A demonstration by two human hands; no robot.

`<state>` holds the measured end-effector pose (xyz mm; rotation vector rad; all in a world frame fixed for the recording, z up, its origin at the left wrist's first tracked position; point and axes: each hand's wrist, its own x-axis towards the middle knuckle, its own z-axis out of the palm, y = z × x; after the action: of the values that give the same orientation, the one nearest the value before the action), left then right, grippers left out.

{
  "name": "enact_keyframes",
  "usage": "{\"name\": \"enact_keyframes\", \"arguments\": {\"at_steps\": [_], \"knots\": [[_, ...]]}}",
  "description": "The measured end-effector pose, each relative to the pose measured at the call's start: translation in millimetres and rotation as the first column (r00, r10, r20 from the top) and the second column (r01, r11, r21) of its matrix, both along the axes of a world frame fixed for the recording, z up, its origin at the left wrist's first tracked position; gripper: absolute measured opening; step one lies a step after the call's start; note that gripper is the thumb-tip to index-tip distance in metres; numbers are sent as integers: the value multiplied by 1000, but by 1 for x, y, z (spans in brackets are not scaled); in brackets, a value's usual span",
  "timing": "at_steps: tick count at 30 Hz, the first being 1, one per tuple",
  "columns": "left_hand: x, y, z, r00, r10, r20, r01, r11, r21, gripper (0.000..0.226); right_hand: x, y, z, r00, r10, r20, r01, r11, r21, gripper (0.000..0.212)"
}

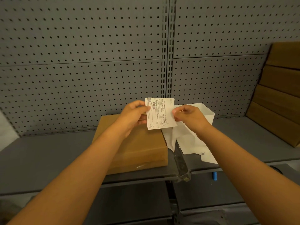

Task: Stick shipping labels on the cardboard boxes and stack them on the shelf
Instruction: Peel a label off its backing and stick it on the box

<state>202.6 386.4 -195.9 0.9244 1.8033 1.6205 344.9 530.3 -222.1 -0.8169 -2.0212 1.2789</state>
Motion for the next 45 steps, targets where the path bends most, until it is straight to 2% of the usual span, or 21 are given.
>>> {"name": "enact_keyframes", "arguments": {"at_steps": [7, 12, 16, 19, 24, 27, 33, 39, 45], "knots": [[-22, -22, -2, 991, 117, -58, -120, 991, -58, 16, -21, -16, 5, 999, 40, -20, -40, 999, 20, 13], [-32, -34, -1, 981, 192, -31, -193, 981, -34, 25, -39, -34, 11, 999, 45, -25, -43, 995, 88, 14], [-40, -47, 2, 956, 288, 45, -289, 957, 11, 30, -51, -44, 11, 998, 58, -39, -55, 996, 63, 13], [-47, -55, 3, 954, 299, -13, -299, 954, -7, 16, -60, -49, 9, 998, 57, -15, -56, 996, 67, 14], [-57, -64, 6, 952, 305, 26, -305, 952, -3, 8, -69, -59, 15, 994, 88, -69, -84, 995, 50, 14], [-61, -66, 8, 950, 307, 60, -308, 952, 0, 8, -75, -61, 15, 993, 96, -70, -93, 994, 49, 13], [-66, -70, 6, 938, 345, 8, -345, 938, -13, 16, -81, -61, 15, 991, 106, -82, -104, 994, 19, 10], [-68, -66, -8, 921, 377, -101, -384, 922, -55, 10, -88, -60, 5, 998, 63, -18, -62, 997, 39, 12], [-73, -62, -25, 928, 355, -107, -368, 920, -137, 13, -96, -52, -13, 981, 67, 181, -75, 996, 42, 21]]}}
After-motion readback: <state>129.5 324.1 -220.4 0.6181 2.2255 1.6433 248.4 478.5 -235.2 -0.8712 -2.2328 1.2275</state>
